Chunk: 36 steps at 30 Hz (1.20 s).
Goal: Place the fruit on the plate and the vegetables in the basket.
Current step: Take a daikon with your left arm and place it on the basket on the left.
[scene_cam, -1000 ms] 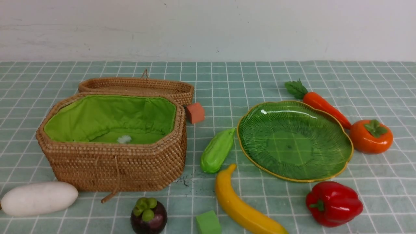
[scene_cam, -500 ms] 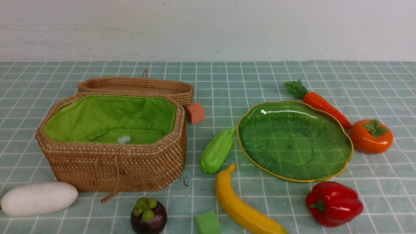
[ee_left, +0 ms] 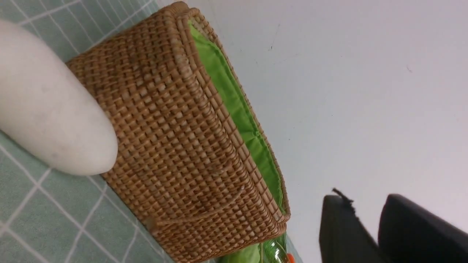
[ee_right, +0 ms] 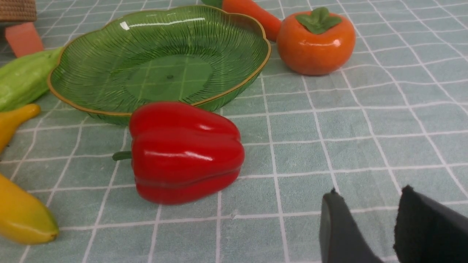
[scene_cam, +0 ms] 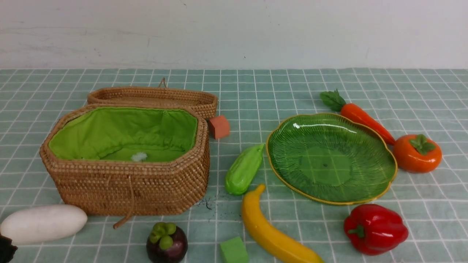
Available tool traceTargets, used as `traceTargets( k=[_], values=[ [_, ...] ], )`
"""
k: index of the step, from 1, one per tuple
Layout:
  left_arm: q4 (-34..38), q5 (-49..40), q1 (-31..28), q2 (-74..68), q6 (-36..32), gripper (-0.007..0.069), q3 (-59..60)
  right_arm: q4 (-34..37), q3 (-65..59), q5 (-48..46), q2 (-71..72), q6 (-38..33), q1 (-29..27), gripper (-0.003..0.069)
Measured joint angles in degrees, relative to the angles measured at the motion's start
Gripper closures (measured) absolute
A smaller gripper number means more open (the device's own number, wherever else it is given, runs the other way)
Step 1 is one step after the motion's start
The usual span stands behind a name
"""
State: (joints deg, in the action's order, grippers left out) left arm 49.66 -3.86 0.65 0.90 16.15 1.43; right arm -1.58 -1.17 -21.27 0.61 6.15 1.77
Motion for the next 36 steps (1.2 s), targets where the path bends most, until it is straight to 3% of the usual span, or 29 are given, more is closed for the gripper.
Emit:
traceTargets(
  k=[2,6,10,11,14,21,25,26,27,28,31,32,36],
  values=[
    [-0.3,-3.3,0.0,-1.1,-2.7,0.0624,-2.8,0.0,0.0,0.0,0.0,0.0,0.0,0.0419],
    [-1.5,-9.3,0.0,-6.7,-9.2,0.0638,-8.5,-0.4,0.0,0.3,0.0,0.0,0.0,0.0419],
    [-2.7,-23.2,0.0,-18.0,-14.3,0.0638,-17.6,0.7,-0.3,3.2,0.0,1.9,0.0,0.0419],
    [-3.9,-32.5,0.0,-25.0,-16.1,0.0638,-22.8,4.8,-0.3,6.6,0.0,6.4,0.0,0.0419],
    [-7.1,-40.9,0.0,-32.6,-20.2,0.0638,-28.0,10.6,-0.3,13.3,0.0,13.8,0.0,0.0419],
    [-15.0,-44.7,0.0,-43.9,-24.3,0.0638,-36.0,14.9,-0.3,21.8,0.0,22.2,0.0,0.0437],
    [-19.2,-45.7,0.0,-47.4,-27.4,0.0638,-40.8,14.8,6.4,9.2,-0.3,23.8,1.9,0.0496],
    [-21.8,-46.7,0.0,-49.2,-27.9,0.0638,-43.8,14.5,12.7,0.4,-2.1,20.4,4.4,0.0542],
    [-22.2,-46.8,0.0,-49.4,-28.0,0.0638,-43.8,14.5,12.7,-0.8,-2.4,20.4,4.8,0.0542],
    [-25.8,-48.1,0.0,-51.6,-28.2,0.0638,-46.7,14.4,21.8,-12.6,-6.5,12.5,9.1,0.059],
    [-30.2,-48.6,0.0,-53.9,-28.3,0.0638,-48.7,14.4,30.7,-24.0,-11.4,3.3,13.7,0.063],
    [-35.2,-47.9,0.0,-56.0,-28.3,0.0638,-49.9,14.5,37.5,-32.6,-15.5,-3.7,17.1,0.0653],
    [-47.0,-46.1,0.0,-61.6,-27.5,0.0638,-51.8,14.6,46.0,-42.7,-21.1,-10.5,22.6,0.066]
  ],
)
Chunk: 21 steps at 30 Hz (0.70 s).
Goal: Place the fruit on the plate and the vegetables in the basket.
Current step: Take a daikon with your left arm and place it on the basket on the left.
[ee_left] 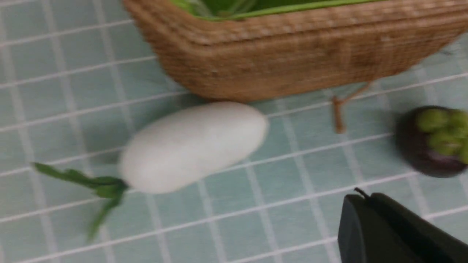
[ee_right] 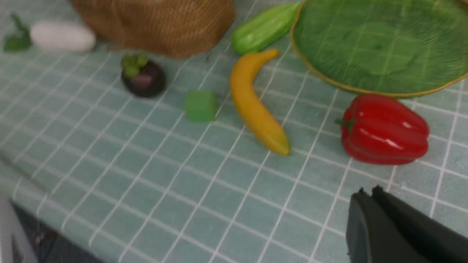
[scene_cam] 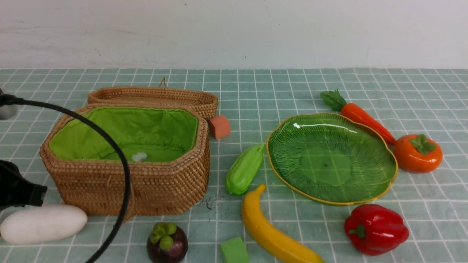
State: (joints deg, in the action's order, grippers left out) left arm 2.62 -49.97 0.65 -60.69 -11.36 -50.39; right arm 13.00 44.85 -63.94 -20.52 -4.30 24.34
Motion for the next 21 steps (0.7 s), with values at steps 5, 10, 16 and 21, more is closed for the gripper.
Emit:
traceTargets(
  k=[5,10,16,21],
  values=[
    [-5.4,-2.9,-2.9,-6.9,-3.1,0.0638,-2.8,0.0,3.8,-2.5,-2.2,-4.1,3.2,0.066],
    [5.8,-7.5,-8.8,-10.0,-27.1,0.0638,-3.3,1.3,5.1,-3.4,-2.2,-8.2,4.0,0.0659],
    [7.3,-8.4,-9.0,-14.3,-42.9,0.0617,-3.5,2.0,5.1,-5.6,-2.2,-12.4,4.3,0.0659],
    [0.6,-7.4,-9.0,-19.5,-39.8,0.0457,-3.5,2.2,5.1,-5.8,-2.2,-13.9,4.3,0.0657]
  ],
)
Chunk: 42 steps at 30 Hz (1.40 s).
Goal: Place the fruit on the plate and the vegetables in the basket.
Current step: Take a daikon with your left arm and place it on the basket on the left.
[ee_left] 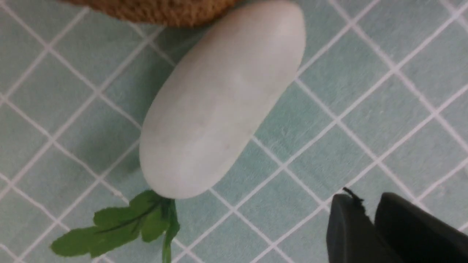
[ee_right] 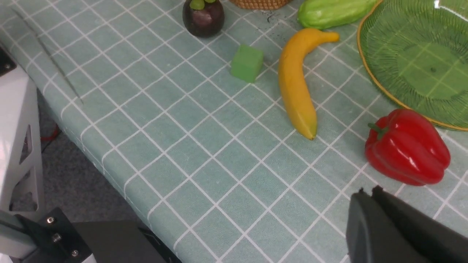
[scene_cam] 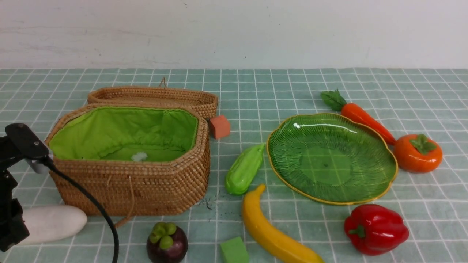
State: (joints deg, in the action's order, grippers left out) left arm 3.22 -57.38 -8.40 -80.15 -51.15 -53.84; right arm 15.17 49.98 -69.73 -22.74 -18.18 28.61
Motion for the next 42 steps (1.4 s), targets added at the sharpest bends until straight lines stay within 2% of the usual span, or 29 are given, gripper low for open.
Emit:
traceTargets(
  k=[1,2,3,5,6,7,9,18,23,34,38,42],
  values=[
    [-1.4,0.7,0.0,-0.3,0.7,0.0414,0.0,0.0,0.0,-0.1,0.0,-0.1,0.0,0.0657],
    [-4.1,2.6,0.0,-0.6,1.9,0.0327,0.0,0.0,0.0,-0.1,0.0,-0.3,0.0,0.0656],
    [-5.0,3.6,0.0,-0.6,2.1,0.0274,0.0,0.1,0.0,-0.1,0.0,-0.4,0.0,0.0656],
    [-5.7,5.3,-0.1,-0.7,2.3,0.0216,0.0,0.1,0.0,-0.2,0.0,-0.5,0.0,0.0656],
    [-5.7,7.5,-0.1,-0.9,2.1,0.0148,0.0,0.2,0.0,-0.2,0.0,-0.6,0.0,0.0655],
    [-5.5,8.6,-0.1,-0.9,1.6,0.012,0.0,0.3,0.0,-0.2,0.0,-0.7,0.0,0.0655],
    [-4.8,10.8,-0.1,-2.0,-2.4,0.0057,-0.1,0.4,0.0,-0.2,0.0,-1.0,0.0,0.0653],
    [-3.2,14.2,-0.1,-7.0,-16.9,0.0039,-0.1,0.4,0.0,-0.2,0.0,-1.0,0.0,0.065],
    [-2.0,17.7,-0.1,-11.4,-17.9,0.0039,-0.2,0.4,0.0,-0.2,0.0,-1.0,0.0,0.0645],
    [-2.5,19.0,-0.1,-15.8,-20.6,0.0041,-0.5,0.7,0.0,-0.2,0.0,1.8,0.0,0.0642],
    [-2.7,18.9,-0.2,-16.0,-21.0,0.0085,-0.6,1.0,0.0,-0.2,0.0,1.8,0.0,0.0642],
    [-3.2,18.1,-0.2,-16.0,-20.9,0.0093,-0.8,1.1,0.0,-0.3,0.0,1.8,0.0,0.0638]
  ],
)
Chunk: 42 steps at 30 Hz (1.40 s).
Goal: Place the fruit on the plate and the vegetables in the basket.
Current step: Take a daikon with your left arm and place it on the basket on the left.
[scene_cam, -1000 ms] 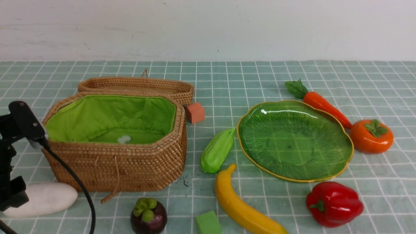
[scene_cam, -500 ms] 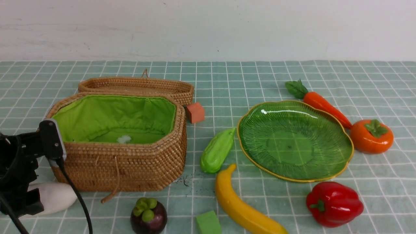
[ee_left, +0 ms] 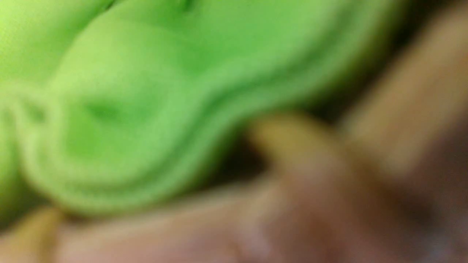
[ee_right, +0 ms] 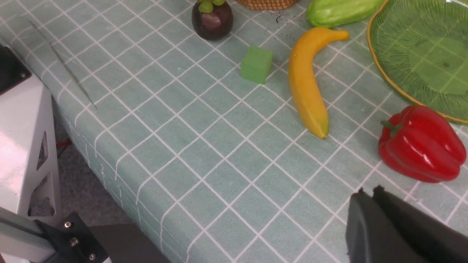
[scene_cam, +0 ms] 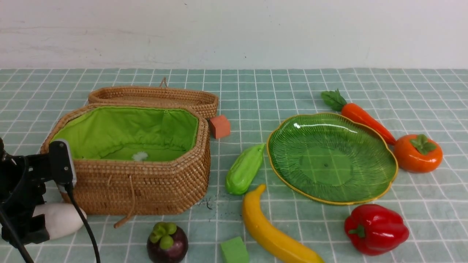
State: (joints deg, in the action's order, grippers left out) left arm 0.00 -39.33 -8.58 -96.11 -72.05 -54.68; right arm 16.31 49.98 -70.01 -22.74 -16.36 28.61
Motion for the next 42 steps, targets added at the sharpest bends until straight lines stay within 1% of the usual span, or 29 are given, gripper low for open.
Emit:
traceTargets(
  k=[8,17,18,20,21,22,23,25,27,29,30,32,34,35,40,42],
  values=[
    [-2.6,-1.7,0.1,0.5,0.0,0.0093,-0.1,0.0,0.0,-0.2,0.0,0.0,0.0,0.0636],
    [-3.9,-10.6,0.1,8.0,0.3,0.0096,0.3,0.0,0.0,1.3,0.0,0.3,0.0,0.0633],
    [-2.3,-11.7,0.1,11.5,1.8,0.0096,0.4,0.0,0.0,2.6,0.0,0.5,0.0,0.0631],
    [0.8,-10.3,0.1,15.3,3.3,0.0096,0.5,0.0,0.0,4.8,0.0,1.0,0.0,0.0629],
    [4.3,-7.7,0.1,18.3,4.3,0.0096,0.5,0.1,0.0,6.8,0.0,1.9,0.0,0.0627],
    [5.7,-6.6,0.1,18.8,4.5,0.0096,0.5,0.2,0.0,7.2,0.0,2.1,0.0,0.0627],
    [11.0,-2.8,0.5,22.6,5.1,0.0096,0.1,0.2,0.0,10.4,0.0,3.8,0.0,0.0625],
    [15.7,0.2,2.4,26.1,5.5,0.0096,-1.7,0.4,0.0,14.7,0.0,6.1,0.0,0.0624],
    [17.6,1.0,4.9,27.5,5.8,0.0096,-4.4,0.7,0.0,17.1,0.0,7.4,0.0,0.0624],
    [17.9,1.0,6.6,27.5,6.2,0.0096,-6.1,0.9,0.0,18.4,0.0,7.8,0.0,0.0624],
    [17.9,1.0,9.2,26.6,7.3,0.0096,-8.5,1.2,0.0,19.5,0.0,8.1,0.0,0.0624],
    [16.8,1.0,12.1,24.2,8.5,0.0096,-12.0,1.7,0.0,20.3,0.0,8.2,0.0,0.0624],
    [14.0,1.2,14.5,20.2,9.6,0.0096,-15.5,2.8,0.0,20.8,0.0,8.4,0.0,0.0624],
    [14.0,1.1,14.7,20.2,9.7,0.0096,-15.8,3.0,0.0,20.8,0.0,8.4,0.0,0.0624],
    [3.5,3.1,19.0,8.3,11.9,0.0096,-21.6,6.1,0.0,20.7,0.0,8.4,0.0,0.0624],
    [2.2,4.0,19.5,5.2,12.5,0.0096,-22.4,6.3,0.0,20.0,0.0,8.4,0.0,0.0624]
  ],
)
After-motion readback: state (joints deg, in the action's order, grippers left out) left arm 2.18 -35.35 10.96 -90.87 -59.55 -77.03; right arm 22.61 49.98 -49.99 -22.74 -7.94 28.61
